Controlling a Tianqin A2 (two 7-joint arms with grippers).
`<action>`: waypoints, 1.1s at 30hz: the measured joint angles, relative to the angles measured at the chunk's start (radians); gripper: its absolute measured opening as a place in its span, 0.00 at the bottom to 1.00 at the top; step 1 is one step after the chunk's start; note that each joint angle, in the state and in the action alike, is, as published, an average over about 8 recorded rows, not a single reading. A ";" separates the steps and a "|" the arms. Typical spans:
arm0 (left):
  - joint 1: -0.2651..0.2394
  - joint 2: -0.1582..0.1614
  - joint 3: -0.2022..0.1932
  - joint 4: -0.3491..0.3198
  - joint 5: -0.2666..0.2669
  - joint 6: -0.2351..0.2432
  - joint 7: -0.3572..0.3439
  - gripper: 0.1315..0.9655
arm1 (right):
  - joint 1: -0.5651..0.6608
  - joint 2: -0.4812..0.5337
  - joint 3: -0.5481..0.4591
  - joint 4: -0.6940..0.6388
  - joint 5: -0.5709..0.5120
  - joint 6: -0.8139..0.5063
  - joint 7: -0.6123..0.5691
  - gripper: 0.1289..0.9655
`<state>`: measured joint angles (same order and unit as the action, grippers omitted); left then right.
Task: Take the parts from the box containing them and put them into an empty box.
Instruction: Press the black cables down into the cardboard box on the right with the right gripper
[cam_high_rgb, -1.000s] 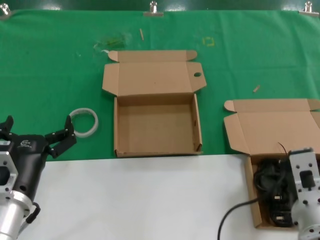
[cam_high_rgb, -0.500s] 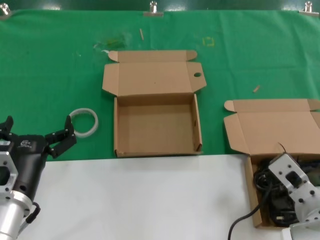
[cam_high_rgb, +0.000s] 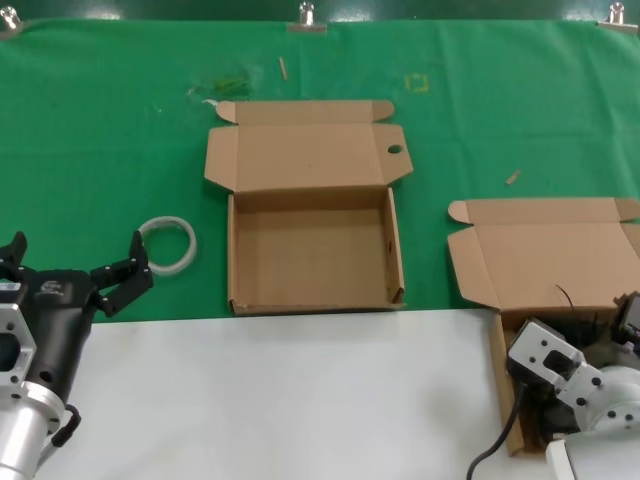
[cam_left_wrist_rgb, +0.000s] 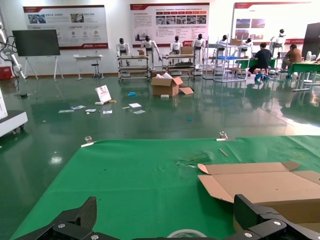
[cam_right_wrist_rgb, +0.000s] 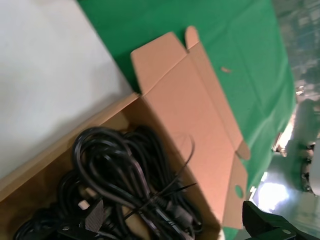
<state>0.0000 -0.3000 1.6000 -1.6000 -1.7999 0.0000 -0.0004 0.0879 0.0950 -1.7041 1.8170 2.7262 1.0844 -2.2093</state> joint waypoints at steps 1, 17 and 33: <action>0.000 0.000 0.000 0.000 0.000 0.000 0.000 1.00 | 0.001 0.000 0.003 -0.007 0.003 -0.002 -0.008 1.00; 0.000 0.000 0.000 0.000 0.000 0.000 0.000 1.00 | -0.004 0.000 0.054 -0.055 0.014 -0.022 -0.075 1.00; 0.000 0.000 0.000 0.000 0.000 0.000 0.000 1.00 | 0.013 0.000 0.090 -0.095 -0.015 -0.049 -0.106 1.00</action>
<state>0.0000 -0.3000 1.6000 -1.6000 -1.7997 0.0000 -0.0003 0.1011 0.0949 -1.6140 1.7218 2.7111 1.0351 -2.3157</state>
